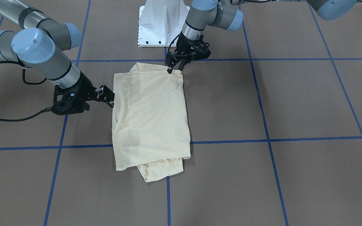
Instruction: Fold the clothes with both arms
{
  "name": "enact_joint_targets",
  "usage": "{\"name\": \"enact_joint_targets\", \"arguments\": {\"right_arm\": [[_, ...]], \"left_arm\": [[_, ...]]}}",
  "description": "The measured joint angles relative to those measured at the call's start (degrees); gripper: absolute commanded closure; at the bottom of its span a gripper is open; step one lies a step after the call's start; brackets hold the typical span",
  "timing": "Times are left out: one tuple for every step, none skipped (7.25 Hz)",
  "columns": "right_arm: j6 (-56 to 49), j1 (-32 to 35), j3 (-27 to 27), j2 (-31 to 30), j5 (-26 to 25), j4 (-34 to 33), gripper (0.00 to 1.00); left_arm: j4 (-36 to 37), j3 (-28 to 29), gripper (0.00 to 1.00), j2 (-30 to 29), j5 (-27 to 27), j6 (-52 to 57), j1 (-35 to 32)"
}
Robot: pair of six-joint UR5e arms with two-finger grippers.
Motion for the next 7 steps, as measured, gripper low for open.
{"name": "enact_joint_targets", "arguments": {"right_arm": [[0.00, -0.11, -0.08, 0.00, -0.05, 0.04, 0.00], [0.00, -0.23, -0.23, 0.00, -0.10, 0.06, 0.00], [0.00, -0.26, -0.37, 0.00, -0.12, 0.07, 0.00], [0.00, -0.29, -0.41, 0.00, -0.14, 0.07, 0.00], [0.00, -0.34, -0.46, 0.00, -0.14, 0.07, 0.00], [0.00, -0.35, -0.50, 0.01, -0.14, 0.07, 0.00], [0.00, -0.33, -0.55, 0.03, -0.14, 0.07, 0.00]], "left_arm": [[2.80, -2.09, 0.33, 0.06, -0.06, 0.02, 0.00], [4.41, -3.24, 0.33, 0.19, -0.08, 0.03, 0.04], [4.99, -3.30, 0.33, 0.20, -0.09, 0.05, 0.14], [5.07, -2.68, 0.33, 0.08, -0.07, 0.09, 0.23], [4.96, -1.77, 0.33, -0.05, -0.04, 0.13, 0.30], [4.84, -1.08, 0.33, -0.10, -0.03, 0.17, 0.36], [4.76, -0.62, 0.33, -0.13, -0.08, 0.19, 0.40]]}}
